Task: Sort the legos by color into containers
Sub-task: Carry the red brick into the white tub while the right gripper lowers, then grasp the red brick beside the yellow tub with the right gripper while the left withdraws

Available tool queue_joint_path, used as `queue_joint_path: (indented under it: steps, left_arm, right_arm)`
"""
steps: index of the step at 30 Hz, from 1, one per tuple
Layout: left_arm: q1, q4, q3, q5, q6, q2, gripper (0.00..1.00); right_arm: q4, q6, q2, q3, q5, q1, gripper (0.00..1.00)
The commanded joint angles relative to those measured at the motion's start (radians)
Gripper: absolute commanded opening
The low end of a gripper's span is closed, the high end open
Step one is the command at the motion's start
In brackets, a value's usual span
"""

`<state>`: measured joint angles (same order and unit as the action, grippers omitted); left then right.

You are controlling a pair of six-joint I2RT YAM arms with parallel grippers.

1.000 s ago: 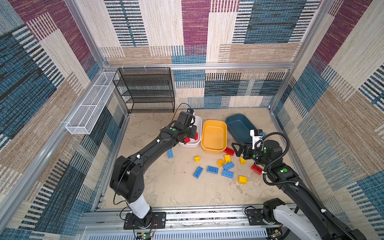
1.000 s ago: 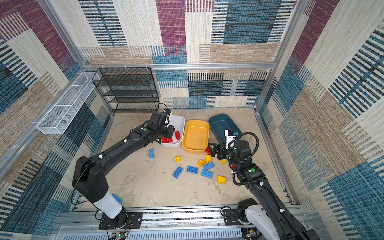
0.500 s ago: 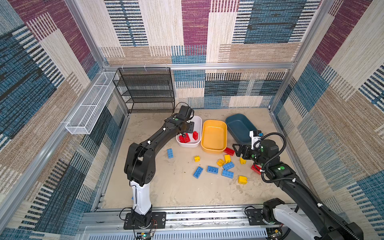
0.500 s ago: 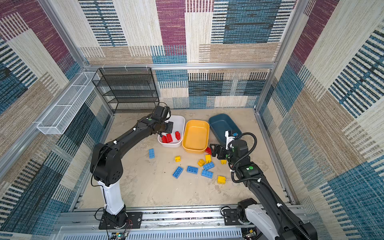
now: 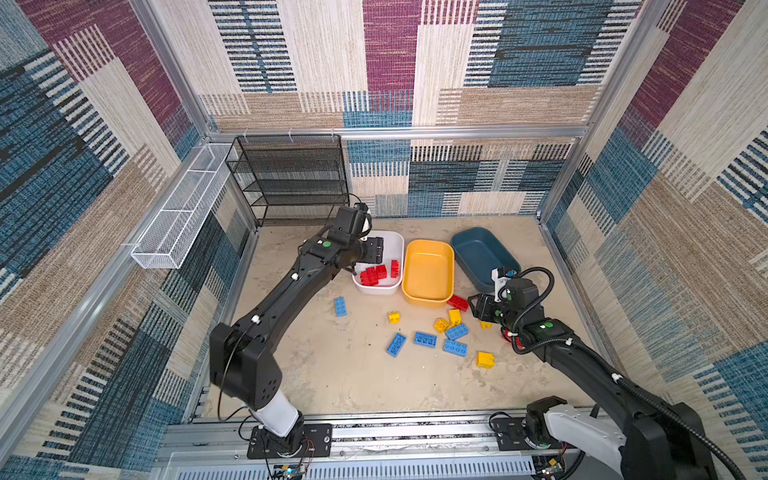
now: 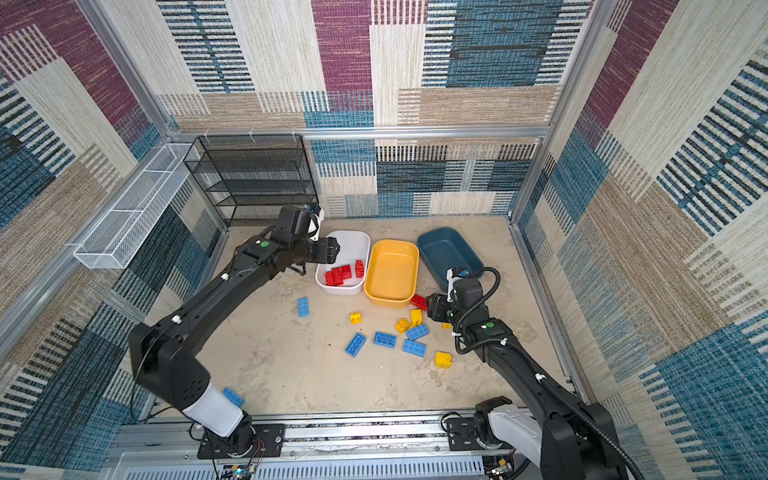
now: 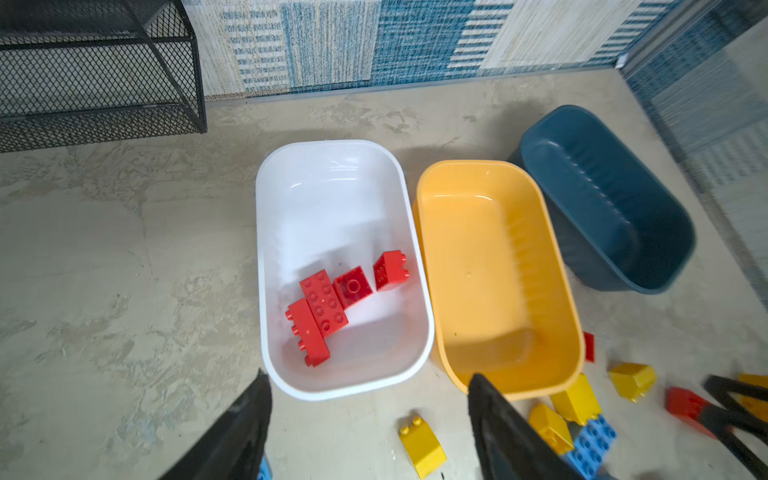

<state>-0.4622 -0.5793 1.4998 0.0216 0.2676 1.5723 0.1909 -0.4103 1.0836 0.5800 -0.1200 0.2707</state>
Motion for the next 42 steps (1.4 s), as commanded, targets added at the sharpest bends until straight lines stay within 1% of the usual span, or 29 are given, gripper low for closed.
queue_joint_path:
  steps: [1,3,4,6,12,15,16,17,18,19,23,28,33,36,42]
  left_arm:
    - [-0.001,0.061,-0.115,-0.073,0.074,-0.117,0.74]
    - [-0.004,0.081,-0.194,-0.103,0.102,-0.198,0.73]
    - [-0.007,0.087,-0.231,-0.11,0.11,-0.233,0.73]
    - [-0.01,0.092,-0.305,-0.117,0.123,-0.313,0.72]
    - [-0.013,0.033,-0.477,-0.124,0.116,-0.534,0.72]
    - [-0.013,-0.022,-0.533,-0.106,0.1,-0.627,0.72]
    - [-0.012,-0.036,-0.549,-0.098,0.095,-0.654,0.72]
    - [-0.013,-0.046,-0.563,-0.093,0.092,-0.68,0.72]
    - [-0.012,-0.057,-0.577,-0.088,0.089,-0.706,0.72]
    - [-0.012,-0.067,-0.585,-0.081,0.085,-0.725,0.72]
    - [-0.014,-0.091,-0.604,-0.061,0.066,-0.762,0.72]
    - [-0.012,-0.093,-0.609,-0.062,0.049,-0.756,0.72]
    - [-0.012,-0.082,-0.616,-0.065,0.048,-0.758,0.72]
    - [-0.012,-0.079,-0.619,-0.065,0.046,-0.761,0.72]
    - [-0.012,-0.08,-0.625,-0.059,0.045,-0.775,0.72]
  right_arm:
    - [-0.062,0.001,0.056,0.007,0.032,0.006,0.47]
    - [-0.077,0.003,0.1,0.015,0.033,0.008,0.37]
    - [-0.079,0.005,0.123,0.023,0.039,0.01,0.33]
    - [-0.086,0.012,0.163,0.038,0.052,0.013,0.3]
    - [-0.098,0.027,0.27,0.076,0.071,0.026,0.31]
    - [-0.097,0.037,0.319,0.093,0.087,0.027,0.32]
    - [-0.093,0.04,0.334,0.1,0.095,0.027,0.34]
    - [-0.09,0.042,0.348,0.105,0.105,0.027,0.4]
    - [-0.091,0.04,0.357,0.106,0.117,0.027,0.43]
    - [-0.095,0.039,0.364,0.106,0.127,0.028,0.43]
    - [-0.1,0.037,0.394,0.109,0.164,0.028,0.42]
    - [-0.082,0.038,0.442,0.126,0.188,0.032,0.38]
    - [-0.045,0.032,0.417,0.129,0.224,0.033,0.35]
    - [0.001,0.041,0.417,0.148,0.246,0.033,0.3]
    - [0.075,0.055,0.406,0.162,0.295,0.033,0.28]
